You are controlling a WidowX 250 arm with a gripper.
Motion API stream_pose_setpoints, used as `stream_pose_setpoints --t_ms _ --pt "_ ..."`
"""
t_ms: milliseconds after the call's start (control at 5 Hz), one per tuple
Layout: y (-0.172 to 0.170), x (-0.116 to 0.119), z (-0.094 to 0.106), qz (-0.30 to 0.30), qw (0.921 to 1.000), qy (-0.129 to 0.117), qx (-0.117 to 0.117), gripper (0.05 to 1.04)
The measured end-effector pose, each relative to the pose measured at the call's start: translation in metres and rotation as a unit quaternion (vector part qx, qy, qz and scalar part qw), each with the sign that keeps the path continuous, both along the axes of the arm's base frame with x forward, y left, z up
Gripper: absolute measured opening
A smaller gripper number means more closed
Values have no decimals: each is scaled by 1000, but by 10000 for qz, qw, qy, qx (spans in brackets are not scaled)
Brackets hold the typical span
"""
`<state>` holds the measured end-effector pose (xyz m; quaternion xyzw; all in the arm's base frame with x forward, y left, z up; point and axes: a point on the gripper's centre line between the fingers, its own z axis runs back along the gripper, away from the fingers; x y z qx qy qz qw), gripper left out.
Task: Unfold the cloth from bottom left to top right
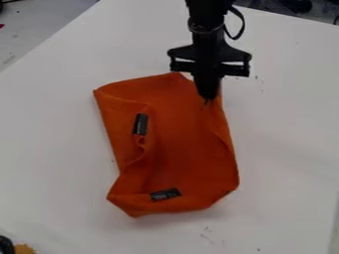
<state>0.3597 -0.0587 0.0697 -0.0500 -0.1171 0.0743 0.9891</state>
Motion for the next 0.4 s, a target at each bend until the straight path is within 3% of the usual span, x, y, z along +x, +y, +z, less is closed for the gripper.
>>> stream_pose_setpoints --t_ms 200,400 --pt "-14 2 -17 -95 9996 75 -252 76" --pt "-32 9 -21 -261 9992 119 -291 225"
